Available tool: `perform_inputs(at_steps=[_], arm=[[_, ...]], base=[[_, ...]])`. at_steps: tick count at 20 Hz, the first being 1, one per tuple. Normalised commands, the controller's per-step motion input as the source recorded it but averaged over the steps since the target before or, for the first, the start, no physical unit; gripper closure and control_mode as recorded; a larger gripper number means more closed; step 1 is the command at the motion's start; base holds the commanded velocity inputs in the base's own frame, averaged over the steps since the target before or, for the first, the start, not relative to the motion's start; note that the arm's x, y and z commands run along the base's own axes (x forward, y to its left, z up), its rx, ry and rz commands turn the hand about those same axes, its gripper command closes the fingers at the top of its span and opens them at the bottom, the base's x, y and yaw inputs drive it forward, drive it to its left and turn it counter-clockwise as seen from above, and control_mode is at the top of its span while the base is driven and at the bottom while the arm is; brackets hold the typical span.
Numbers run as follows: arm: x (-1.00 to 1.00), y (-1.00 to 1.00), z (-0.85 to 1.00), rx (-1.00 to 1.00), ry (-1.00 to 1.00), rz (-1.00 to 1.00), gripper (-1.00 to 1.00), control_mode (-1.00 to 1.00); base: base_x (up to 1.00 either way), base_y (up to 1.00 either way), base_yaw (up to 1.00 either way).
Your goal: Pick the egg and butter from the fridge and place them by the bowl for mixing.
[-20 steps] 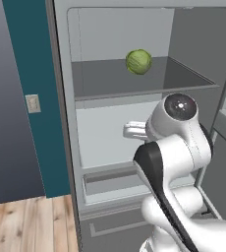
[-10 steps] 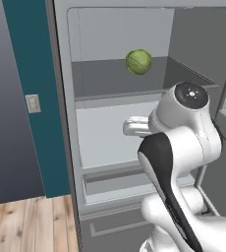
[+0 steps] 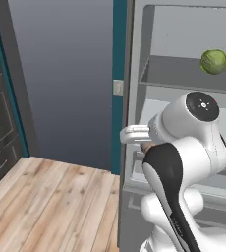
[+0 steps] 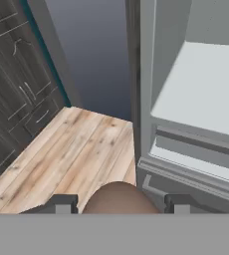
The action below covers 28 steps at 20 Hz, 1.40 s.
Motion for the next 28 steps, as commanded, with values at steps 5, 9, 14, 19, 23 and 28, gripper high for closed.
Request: perform_inputs(at_steps=[5,9,14,19,23,28], arm=[[0.00,0.00,0.00,0.00,0.00,0.00,1.00,1.00],[0.00,0.00,0.00,0.00,0.00,0.00,1.00,1.00],[0.00,0.00,0.00,0.00,0.00,0.00,1.00,1.00],[0.00,0.00,0.00,0.00,0.00,0.00,1.00,1.00],[0.00,0.00,0.00,0.00,0.00,0.00,1.00,1.00],[0.00,0.00,0.00,0.00,0.00,0.00,1.00,1.00]], base=[[0.00,0.01,1.00],[0.00,0.34,0.92],[0.11,0.86,0.68],[0.68,1.00,0.43],[1.00,1.00,0.27],[1.00,1.00,0.13]])
